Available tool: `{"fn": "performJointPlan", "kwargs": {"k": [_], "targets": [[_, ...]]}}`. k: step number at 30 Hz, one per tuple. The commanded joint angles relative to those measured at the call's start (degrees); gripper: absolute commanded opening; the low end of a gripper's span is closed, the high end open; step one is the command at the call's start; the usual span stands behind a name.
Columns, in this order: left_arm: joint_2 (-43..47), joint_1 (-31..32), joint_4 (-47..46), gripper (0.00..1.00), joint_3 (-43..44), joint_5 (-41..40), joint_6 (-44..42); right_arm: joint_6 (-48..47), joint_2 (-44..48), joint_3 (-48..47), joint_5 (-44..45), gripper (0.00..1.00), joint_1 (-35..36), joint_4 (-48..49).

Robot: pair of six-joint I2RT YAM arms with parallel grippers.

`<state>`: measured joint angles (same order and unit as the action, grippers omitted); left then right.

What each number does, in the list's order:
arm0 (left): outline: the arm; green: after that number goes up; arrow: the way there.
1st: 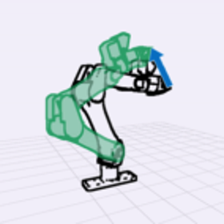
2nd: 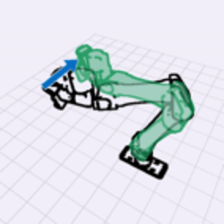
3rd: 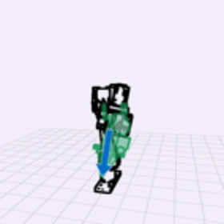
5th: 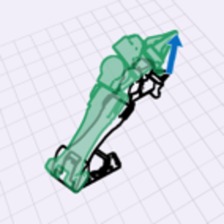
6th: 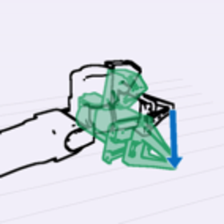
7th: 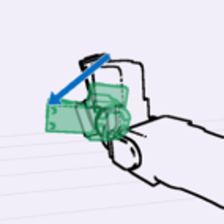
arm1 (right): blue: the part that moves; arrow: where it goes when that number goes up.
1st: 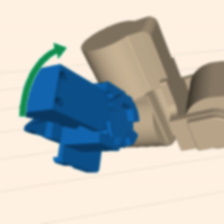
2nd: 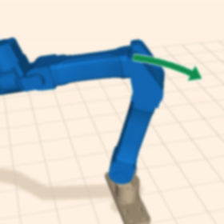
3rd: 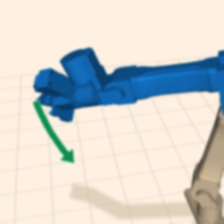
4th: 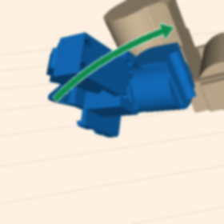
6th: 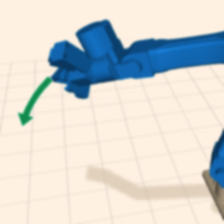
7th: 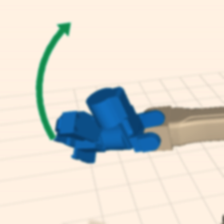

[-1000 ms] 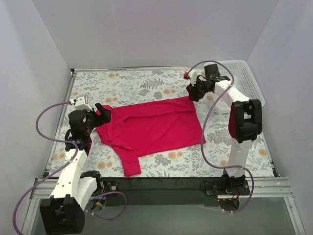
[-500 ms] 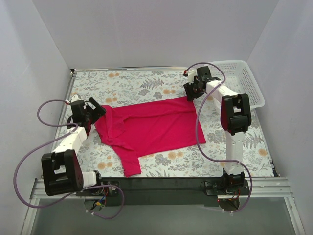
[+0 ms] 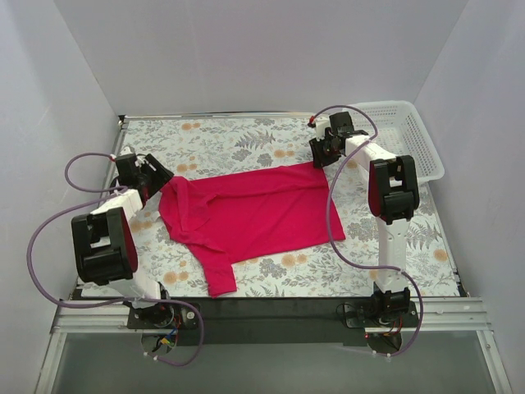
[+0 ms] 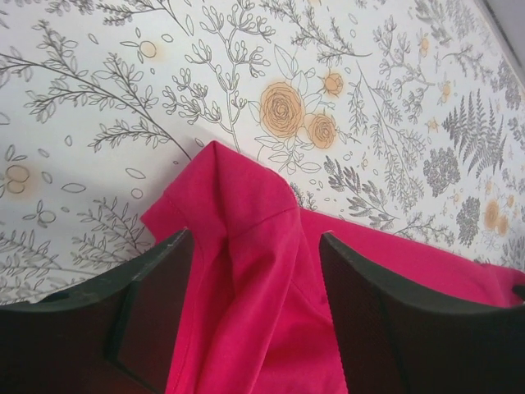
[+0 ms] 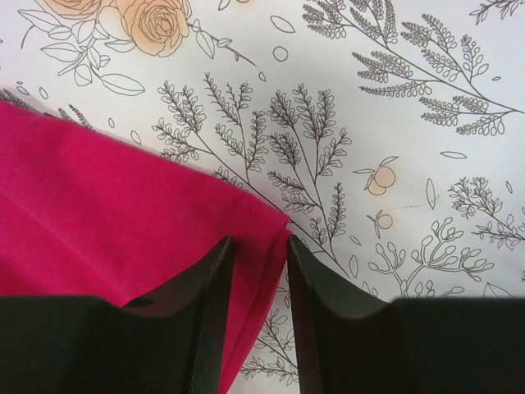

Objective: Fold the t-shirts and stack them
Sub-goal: Fold the tshirt

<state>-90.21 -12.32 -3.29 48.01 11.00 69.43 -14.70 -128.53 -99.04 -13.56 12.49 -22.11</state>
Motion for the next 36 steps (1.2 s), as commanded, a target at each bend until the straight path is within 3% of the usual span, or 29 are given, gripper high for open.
{"fn": "performJointPlan", "kwargs": {"k": [1, 12, 16, 21, 23, 24, 25, 27, 32, 36], "targets": [[-2.59, -0.51, 0.12, 0.57, 3.49, 4.10, -1.31, 1.16, -0.85, -2.29, -1.55, 0.33, -0.10, 0.84], [-11.82, -0.43, 2.23, 0.52, 11.05, 4.90, 1.76, 1.25, -1.37, -2.12, -1.99, 0.33, -0.19, 1.01], [-15.16, -0.43, 2.76, 0.46, 12.89, 7.00, 2.20, 1.25, -1.37, -2.12, -1.91, 0.32, -0.19, 1.01], [-17.01, -0.43, 3.03, 0.30, 13.95, 8.86, 2.03, 1.34, -1.55, -1.94, -2.17, 0.32, -0.27, 1.01], [-16.93, -0.43, 3.03, 0.18, 13.95, 8.86, 1.94, 1.34, -1.55, -1.94, -2.17, 0.31, -0.36, 1.01], [-16.84, -0.43, 3.03, 0.06, 13.78, 8.60, 1.94, 1.25, -1.64, -1.94, -2.17, 0.31, -0.45, 1.10], [-16.40, -0.43, 3.03, 0.00, 13.60, 8.07, 1.85, 1.34, -1.46, -1.94, -2.17, 0.29, -0.45, 1.10], [-14.65, -0.51, 3.03, 0.00, 12.82, 6.06, 1.94, 1.52, -1.37, -1.94, -1.91, 0.26, -0.63, 1.36], [-10.43, -1.57, 1.45, 0.00, 9.04, 3.41, 2.90, 3.09, -1.20, -2.55, -1.03, 0.06, -1.41, 3.21], [-9.01, -4.72, -0.49, 0.00, 6.22, 4.98, 4.13, 3.89, -2.07, -4.49, -1.20, 0.01, -1.68, 3.56]]}}
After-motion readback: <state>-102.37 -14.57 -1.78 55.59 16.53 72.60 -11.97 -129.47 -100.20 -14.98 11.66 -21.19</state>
